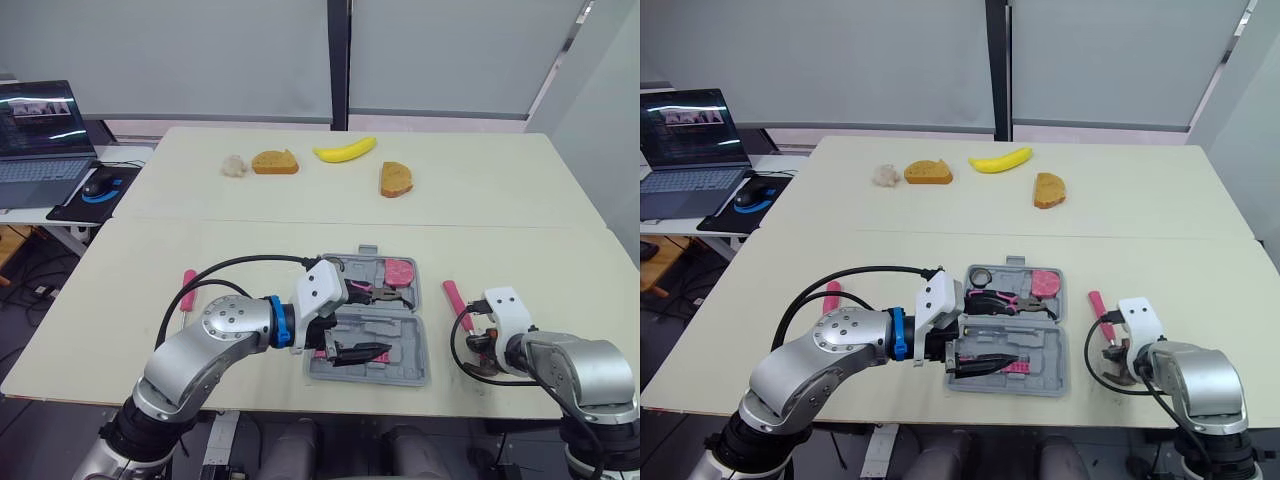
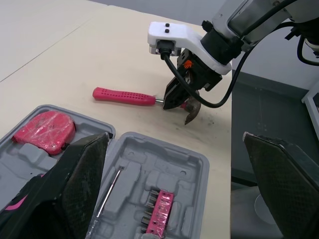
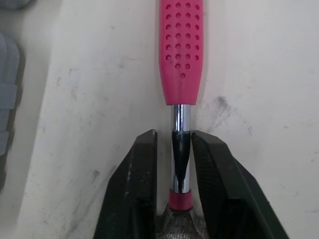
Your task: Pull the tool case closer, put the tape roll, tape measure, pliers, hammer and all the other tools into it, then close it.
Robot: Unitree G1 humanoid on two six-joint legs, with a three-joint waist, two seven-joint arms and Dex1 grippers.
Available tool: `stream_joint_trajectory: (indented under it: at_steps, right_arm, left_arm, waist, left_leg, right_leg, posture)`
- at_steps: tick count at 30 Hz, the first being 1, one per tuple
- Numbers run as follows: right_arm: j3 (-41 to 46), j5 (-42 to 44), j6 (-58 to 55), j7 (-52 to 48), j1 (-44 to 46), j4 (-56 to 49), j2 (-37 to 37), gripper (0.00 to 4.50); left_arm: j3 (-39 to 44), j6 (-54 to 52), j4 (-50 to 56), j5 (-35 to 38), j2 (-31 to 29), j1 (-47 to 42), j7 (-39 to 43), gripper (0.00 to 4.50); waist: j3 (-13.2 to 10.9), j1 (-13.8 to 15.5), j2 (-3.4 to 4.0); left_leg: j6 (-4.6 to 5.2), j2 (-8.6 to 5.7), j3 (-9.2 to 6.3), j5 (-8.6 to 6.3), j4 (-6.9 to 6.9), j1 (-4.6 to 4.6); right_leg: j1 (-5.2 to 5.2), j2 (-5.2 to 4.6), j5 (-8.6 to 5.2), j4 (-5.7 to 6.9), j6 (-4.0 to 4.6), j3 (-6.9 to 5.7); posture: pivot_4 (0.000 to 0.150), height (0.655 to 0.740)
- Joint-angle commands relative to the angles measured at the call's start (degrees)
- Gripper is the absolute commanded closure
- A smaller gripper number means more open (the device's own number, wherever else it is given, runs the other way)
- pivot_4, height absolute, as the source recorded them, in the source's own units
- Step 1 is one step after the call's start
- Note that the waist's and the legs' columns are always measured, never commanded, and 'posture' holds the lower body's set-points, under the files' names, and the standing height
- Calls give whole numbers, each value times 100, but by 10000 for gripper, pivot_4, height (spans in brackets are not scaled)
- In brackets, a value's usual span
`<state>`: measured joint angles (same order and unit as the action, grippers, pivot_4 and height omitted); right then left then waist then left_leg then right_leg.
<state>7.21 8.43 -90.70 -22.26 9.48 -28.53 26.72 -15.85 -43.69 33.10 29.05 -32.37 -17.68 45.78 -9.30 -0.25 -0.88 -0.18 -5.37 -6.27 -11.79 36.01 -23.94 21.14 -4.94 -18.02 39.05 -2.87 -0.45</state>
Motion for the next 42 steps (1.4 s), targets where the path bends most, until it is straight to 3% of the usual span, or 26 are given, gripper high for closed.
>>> stream_joint_trajectory:
  at_steps: [1, 5, 9, 16, 28, 42]
  right_arm:
    - [285, 207, 139, -136, -29, -400, 249, 22723]
    - [680, 645, 527, -609, -408, -1060, 571, 12868]
    - [1109, 795, 1860, -1174, -1490, -1516, 1083, 356]
    - [1305, 878, 2607, -983, -2188, -1698, 827, 356]
    - [303, 615, 3664, -592, -1915, -544, 624, 356]
    - [285, 549, 4402, -503, -2234, 313, 568, 356]
  left_arm:
    - [84, 89, 89, 60, -31, -58, 63, 0]
    - [95, 208, 16, 60, -35, -85, 180, 0]
    - [108, 316, 24, 119, -21, -88, 339, 0]
    - [116, 482, -24, 163, 41, -63, 526, 0]
    - [60, 492, -74, 87, 15, -183, 557, 0]
    - [81, 525, -87, 58, -75, -109, 525, 0]
  waist:
    - [0, 1, 0]
    - [-1, 9, 0]
    - [-2, 18, -2]
    - [-3, -15, -4]
    - [-4, 12, -6]
    - [-4, 13, -6]
  left_leg:
    - [0, 0, -1, 0, 0, 0]
    - [1, 0, -1, -1, 0, -1]
    - [6, 1, -2, -4, 0, -1]
    - [9, 11, 4, -5, -1, 6]
    - [8, 7, 0, -5, 0, 4]
    - [8, 5, 1, -5, -1, 4]
  right_leg:
    - [0, 0, 0, 0, 0, 0]
    - [-2, 0, -1, -2, -1, -3]
    - [-10, 0, -2, -6, -3, -9]
    - [-8, 5, -2, -2, -5, -10]
    - [-10, 2, -2, -6, -4, -5]
    - [-9, 0, -2, -6, -4, -1]
  posture:
    - [1500, 7400]
    - [1500, 7400]
    - [1500, 7400]
    - [1500, 7400]
    - [1500, 7400]
    - [1500, 7400]
